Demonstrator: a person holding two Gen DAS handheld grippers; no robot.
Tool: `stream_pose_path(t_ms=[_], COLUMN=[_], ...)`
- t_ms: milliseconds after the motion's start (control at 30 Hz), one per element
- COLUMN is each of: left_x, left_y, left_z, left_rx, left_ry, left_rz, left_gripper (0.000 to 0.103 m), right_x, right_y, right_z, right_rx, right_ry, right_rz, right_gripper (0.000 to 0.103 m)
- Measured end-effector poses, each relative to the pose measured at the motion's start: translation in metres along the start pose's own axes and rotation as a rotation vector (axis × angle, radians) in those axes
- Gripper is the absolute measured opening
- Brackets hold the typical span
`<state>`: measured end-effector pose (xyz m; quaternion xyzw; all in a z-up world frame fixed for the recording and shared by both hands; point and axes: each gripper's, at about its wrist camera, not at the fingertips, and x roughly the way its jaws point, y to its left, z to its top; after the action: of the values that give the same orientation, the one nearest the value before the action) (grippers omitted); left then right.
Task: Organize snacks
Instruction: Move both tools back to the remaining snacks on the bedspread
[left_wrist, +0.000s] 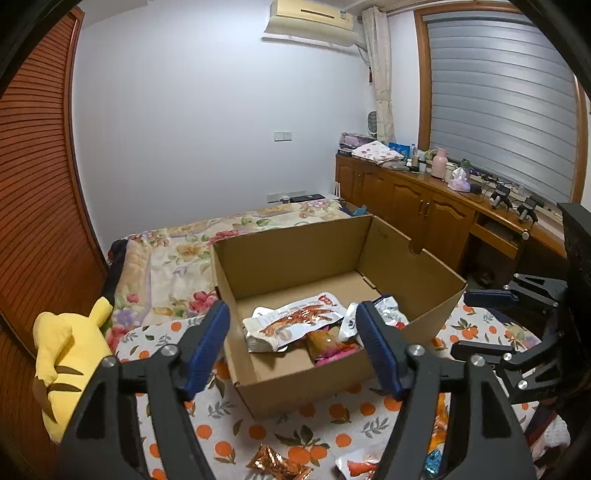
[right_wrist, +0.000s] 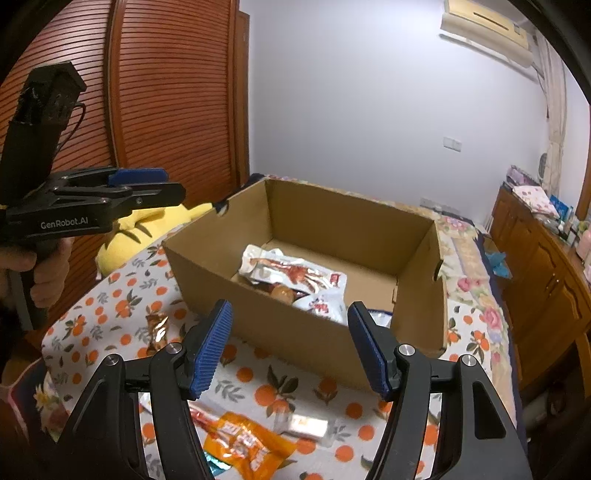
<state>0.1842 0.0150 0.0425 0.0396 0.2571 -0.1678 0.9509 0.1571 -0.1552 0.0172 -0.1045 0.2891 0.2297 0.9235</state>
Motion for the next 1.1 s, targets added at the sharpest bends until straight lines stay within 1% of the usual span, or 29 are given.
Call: stream_pose_path(t_ms=[67, 167, 300, 367, 500, 767, 833, 900, 1100], left_x=[0.0, -0.004, -0.005, -0.005, -0.005, 0.014, 0.021, 0.026, 0.038], left_y=[0.002, 0.003, 0.002, 0.001, 0.0, 0.0, 0.002, 0.004, 0.011], left_z=[-0.005, -0.012, -0.023, -0.032, -0.051, -0.1, -0.11, -0.117, -0.131], left_rx=[-0.008, -0.02, -0.019, -0.018, -0.03, -0.071, -0.08, -0.092, -0.115], left_ry=[0.011, 0.012, 0.038, 0.055, 0.082, 0.169, 0.192, 0.208, 0.247], left_rz=[0.001, 0.007, -0.003, -0.022, -0.035, -0.026, -0.015, -0.02, -0.01], left_gripper=[0.079, 0.08, 0.081, 0.081, 0.081, 0.081, 0.08, 0.08, 0.08], right_x=[-0.001, -0.001, -0.003, -0.003, 0.001, 0.018, 0.025, 0.031, 0.038], right_y=[0.003, 0.006, 0.012, 0.014, 0.019, 0.029, 0.03, 0.032, 0.035], right_z=[-0.005, -0.011, -0.02, -0.024, -0.039, -0.069, -0.078, -0.086, -0.097], right_rx=[0.001, 0.002, -0.005, 0.0, 0.002, 0.0, 0.006, 0.006, 0.003], right_ry=[0.001, 0.011, 0.021, 0.026, 0.054, 0.122, 0.143, 0.166, 0.189], right_rz=[0.006, 0.017, 0.025, 0.033, 0.052, 0.09, 0.125, 0.129, 0.133], right_gripper=[0.067, 0.067, 0.067, 0.068, 0.068, 0.068, 0.068, 0.068, 0.068])
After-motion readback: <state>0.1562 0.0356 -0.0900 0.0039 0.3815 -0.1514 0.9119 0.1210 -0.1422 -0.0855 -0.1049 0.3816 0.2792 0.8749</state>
